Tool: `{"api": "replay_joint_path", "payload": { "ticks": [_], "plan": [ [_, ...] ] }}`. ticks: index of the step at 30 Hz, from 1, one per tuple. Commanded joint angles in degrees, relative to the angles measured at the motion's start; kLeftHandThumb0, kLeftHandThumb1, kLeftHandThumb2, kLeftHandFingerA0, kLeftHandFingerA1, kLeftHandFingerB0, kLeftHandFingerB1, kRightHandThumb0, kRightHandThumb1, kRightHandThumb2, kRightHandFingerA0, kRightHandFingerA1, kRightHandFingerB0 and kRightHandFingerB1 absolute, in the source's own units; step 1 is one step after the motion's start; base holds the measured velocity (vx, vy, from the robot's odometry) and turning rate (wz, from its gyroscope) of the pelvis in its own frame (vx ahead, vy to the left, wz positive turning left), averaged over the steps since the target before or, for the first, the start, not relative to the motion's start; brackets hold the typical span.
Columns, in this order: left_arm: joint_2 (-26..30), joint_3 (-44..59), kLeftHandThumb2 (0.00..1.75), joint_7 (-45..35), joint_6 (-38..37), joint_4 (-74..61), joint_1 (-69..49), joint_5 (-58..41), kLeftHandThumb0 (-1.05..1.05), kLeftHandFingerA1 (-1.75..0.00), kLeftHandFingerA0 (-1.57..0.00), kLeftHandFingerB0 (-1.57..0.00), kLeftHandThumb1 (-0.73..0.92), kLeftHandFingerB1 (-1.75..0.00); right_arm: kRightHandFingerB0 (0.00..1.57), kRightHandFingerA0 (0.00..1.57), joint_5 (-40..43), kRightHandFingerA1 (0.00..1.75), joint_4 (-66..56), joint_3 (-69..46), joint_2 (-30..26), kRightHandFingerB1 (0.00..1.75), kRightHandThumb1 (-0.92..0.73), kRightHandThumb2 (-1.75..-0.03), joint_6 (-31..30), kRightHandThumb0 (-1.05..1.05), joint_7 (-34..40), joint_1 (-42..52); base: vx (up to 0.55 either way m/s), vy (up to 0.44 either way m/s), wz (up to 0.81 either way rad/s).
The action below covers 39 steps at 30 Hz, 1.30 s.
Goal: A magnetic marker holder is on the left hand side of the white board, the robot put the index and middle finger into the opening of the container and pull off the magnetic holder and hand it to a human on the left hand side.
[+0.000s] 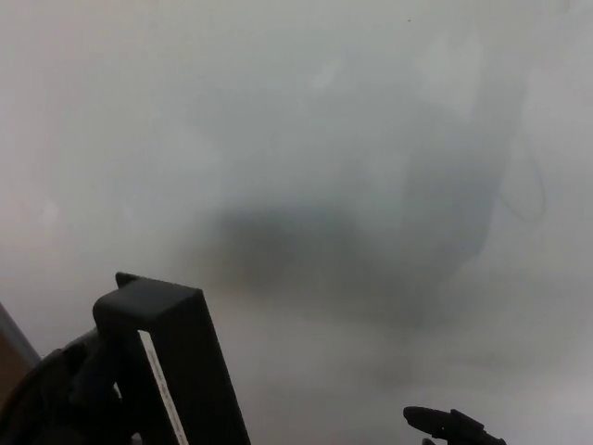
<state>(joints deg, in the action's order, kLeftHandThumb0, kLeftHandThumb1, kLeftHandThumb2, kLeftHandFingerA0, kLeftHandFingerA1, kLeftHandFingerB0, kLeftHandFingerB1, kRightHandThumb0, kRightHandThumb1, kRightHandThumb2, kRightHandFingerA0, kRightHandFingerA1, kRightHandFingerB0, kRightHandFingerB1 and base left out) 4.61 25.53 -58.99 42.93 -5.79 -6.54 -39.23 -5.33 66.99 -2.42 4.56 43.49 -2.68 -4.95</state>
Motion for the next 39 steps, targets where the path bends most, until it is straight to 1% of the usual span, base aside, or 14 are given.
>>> {"api": "replay_joint_path", "payload": {
  "ticks": [1, 2, 3, 5, 6, 7, 20, 21, 22, 23, 24, 26, 27, 39],
  "plan": [
    [2.8, 21.9, 0.60, 19.1, 1.9, -3.7, -5.7, -64.3, -0.50, -1.03, -0.85, -0.75, 0.66, -0.51, 0.61, 0.75, -0.6, 0.57, 0.6, 0.2, -1.8, 0.48, -0.84, -0.65, -1.4, -0.61, 1.8, 1.6, 0.00, 0.000, 0.00],
    [3.2, 21.7, 0.60, 18.8, 2.5, -3.4, -5.7, -64.4, -0.50, -1.03, -0.85, -0.75, 0.66, -0.51, 0.61, 0.75, -0.5, 0.57, 0.6, 0.2, -1.8, 0.48, -0.84, -0.65, -1.4, -0.61, 1.7, 1.6, 0.00, 0.000, 0.00],
    [3.2, 22.6, 0.57, 10.7, 3.8, -2.2, -3.1, -59.1, -0.67, -0.53, -0.51, -0.28, 0.57, -0.35, 0.62, 0.75, -0.2, 0.57, 0.5, 0.0, -1.8, 0.48, -0.83, -0.65, -1.4, -0.62, 1.4, 1.6, 0.00, 0.000, 0.00],
    [2.8, 22.7, 0.59, 6.0, 4.4, -1.6, -1.4, -56.3, -0.85, -0.40, -0.44, -0.07, 0.59, -0.28, 0.62, 0.76, 0.0, 0.56, 0.5, -0.2, -1.8, 0.48, -0.83, -0.65, -1.4, -0.62, 1.4, 1.6, 0.00, 0.000, 0.00],
    [2.6, 22.5, 0.59, 5.1, 4.6, -1.4, -0.9, -56.0, -0.85, -0.40, -0.44, -0.07, 0.59, -0.28, 0.62, 0.76, 0.0, 0.56, 0.5, -0.2, -1.8, 0.48, -0.83, -0.65, -1.3, -0.62, 1.4, 1.5, 0.00, 0.000, 0.00],
    [2.0, 21.4, 0.95, 0.7, 5.4, -0.9, 0.5, -52.5, -1.05, -0.45, -0.30, -0.08, 0.58, -0.15, 0.62, 0.75, -0.5, 0.56, 0.4, 0.1, -2.0, 0.48, -0.84, -0.65, -1.3, -0.62, 2.0, 1.5, 0.00, 0.000, 0.00],
    [-4.1, 16.7, 1.16, -3.6, 1.6, -6.5, 1.3, -43.9, -1.05, -0.46, -0.30, -0.08, 0.71, -0.25, 0.63, 0.77, -0.1, 0.59, 0.4, -0.4, -1.8, 0.49, -0.83, -0.65, -0.9, -0.62, 1.7, 2.2, 0.00, 0.000, 0.00],
    [-4.1, 16.3, 1.16, -4.2, 1.9, -6.4, 1.4, -43.8, -1.05, -0.46, -0.30, -0.08, 0.71, -0.25, 0.63, 0.77, 0.0, 0.59, 0.3, -0.4, -1.7, 0.49, -0.83, -0.65, -0.9, -0.62, 1.5, 2.3, 0.00, 0.000, 0.00],
    [-4.1, 16.0, 0.70, -4.7, 2.1, -6.3, 1.6, -43.5, -1.05, -0.33, -0.37, -0.07, 0.92, -0.27, 0.63, 0.77, 0.2, 0.58, 0.4, -0.5, -1.6, 0.48, -0.82, -0.65, -1.0, -0.63, 1.3, 2.3, 0.00, 0.000, 0.00],
    [-4.1, 15.8, 0.70, -4.9, 2.2, -6.2, 1.7, -43.4, -1.05, -0.33, -0.37, -0.07, 0.92, -0.27, 0.63, 0.77, 0.3, 0.58, 0.4, -0.6, -1.6, 0.48, -0.82, -0.65, -1.1, -0.63, 1.2, 2.2, 0.00, 0.000, 0.00],
    [-3.8, 15.5, 1.16, -5.2, 2.5, -5.9, 1.9, -43.4, -1.05, -0.47, -0.32, -0.07, 0.70, -0.23, 0.63, 0.76, 0.1, 0.57, 0.3, -0.4, -1.6, 0.48, -0.83, -0.65, -1.1, -0.64, 1.3, 2.1, 0.00, 0.000, 0.00],
    [-3.4, 15.4, 1.16, -5.2, 2.8, -5.5, 2.0, -43.5, -1.05, -0.47, -0.32, -0.07, 0.70, -0.23, 0.63, 0.76, -0.3, 0.57, 0.3, -0.2, -1.7, 0.48, -0.83, -0.65, -1.0, -0.64, 1.7, 1.9, 0.00, 0.000, 0.00],
    [-3.3, 15.3, 0.69, -5.2, 2.9, -5.6, 1.8, -43.7, -1.05, -0.33, -0.36, -0.08, 0.90, -0.28, 0.63, 0.76, -0.7, 0.56, 0.2, 0.0, -1.8, 0.48, -0.83, -0.64, -0.9, -0.64, 2.2, 1.8, 0.00, 0.000, 0.00],
    [-1.5, 14.1, 0.70, -5.3, 2.9, -5.5, 0.9, -44.9, -1.05, -0.33, -0.38, -0.07, 0.87, -0.29, 0.62, 0.76, -1.7, 0.56, 0.2, 0.6, -2.1, 0.48, -0.85, -0.65, -0.4, -0.62, 2.9, 1.6, 0.00, 0.000, 0.00]
  ]
}}
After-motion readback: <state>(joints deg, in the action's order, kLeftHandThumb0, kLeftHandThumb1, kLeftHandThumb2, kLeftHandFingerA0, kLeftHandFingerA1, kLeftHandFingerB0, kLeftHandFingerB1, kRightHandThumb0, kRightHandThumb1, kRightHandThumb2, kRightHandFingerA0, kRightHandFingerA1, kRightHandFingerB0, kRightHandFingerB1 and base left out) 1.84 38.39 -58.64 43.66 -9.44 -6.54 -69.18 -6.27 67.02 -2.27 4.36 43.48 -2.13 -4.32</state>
